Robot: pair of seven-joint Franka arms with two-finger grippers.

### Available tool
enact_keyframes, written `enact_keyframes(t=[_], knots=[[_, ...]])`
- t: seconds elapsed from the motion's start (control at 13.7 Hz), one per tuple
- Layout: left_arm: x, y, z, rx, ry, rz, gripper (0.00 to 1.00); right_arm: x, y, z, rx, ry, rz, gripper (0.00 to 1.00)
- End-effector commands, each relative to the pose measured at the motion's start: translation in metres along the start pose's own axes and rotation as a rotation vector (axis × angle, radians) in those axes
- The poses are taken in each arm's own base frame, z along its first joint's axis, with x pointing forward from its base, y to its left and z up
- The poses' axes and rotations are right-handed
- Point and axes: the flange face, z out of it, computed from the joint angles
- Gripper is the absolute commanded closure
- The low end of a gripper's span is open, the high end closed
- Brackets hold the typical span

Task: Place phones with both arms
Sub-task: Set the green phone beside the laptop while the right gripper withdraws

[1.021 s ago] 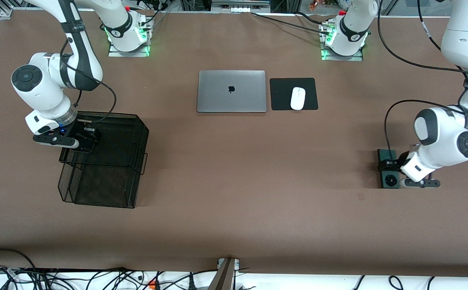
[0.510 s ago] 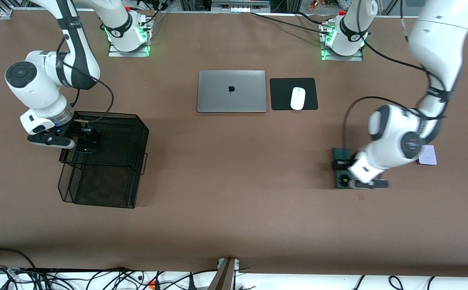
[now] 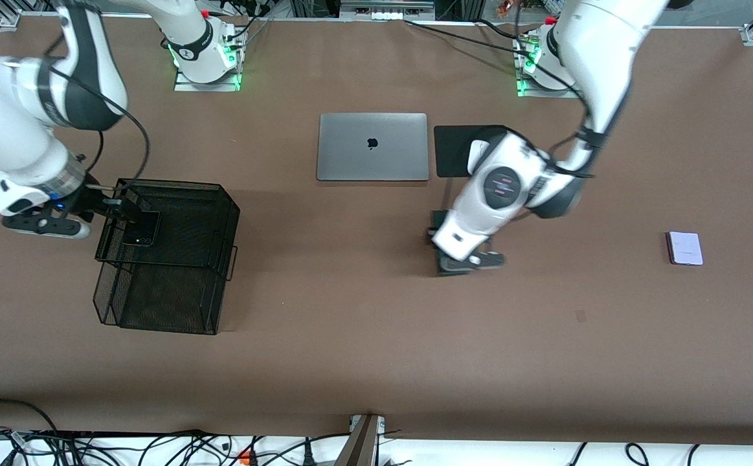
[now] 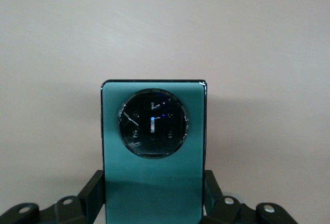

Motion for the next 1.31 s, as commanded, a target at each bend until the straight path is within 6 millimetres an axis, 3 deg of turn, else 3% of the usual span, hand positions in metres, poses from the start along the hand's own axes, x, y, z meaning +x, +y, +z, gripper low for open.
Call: enact_keyframes(t=[0.0,0.22,0.44,0.66,1.09,1.17,1.24], knots=[[0.003,0.065,0.018,0.024,0.049,-0.046,1.00,0.012,-0.016,-0.046,0.015,-0.029,-0.001,0.00],[-0.011,0.110,0.044,0.044,0.104,-0.059,1.00,0.014,-0.040,-0.064,0.009,-0.024,0.023,0.00],[-0.027,0.152,0.064,0.022,0.141,-0.059,1.00,0.014,-0.042,-0.060,0.006,-0.030,0.029,0.00],[-0.059,0.186,0.081,0.043,0.189,-0.004,1.00,0.014,-0.043,-0.061,0.006,-0.030,0.029,0.00],[-0.099,0.208,0.108,0.067,0.178,0.062,1.00,0.013,-0.043,-0.059,0.004,-0.036,0.032,0.00],[-0.102,0.210,0.113,0.066,0.178,0.065,0.93,0.012,-0.043,-0.059,0.004,-0.039,0.034,0.00],[-0.103,0.210,0.115,0.067,0.177,0.067,0.79,0.012,-0.043,-0.058,0.004,-0.041,0.034,0.00]])
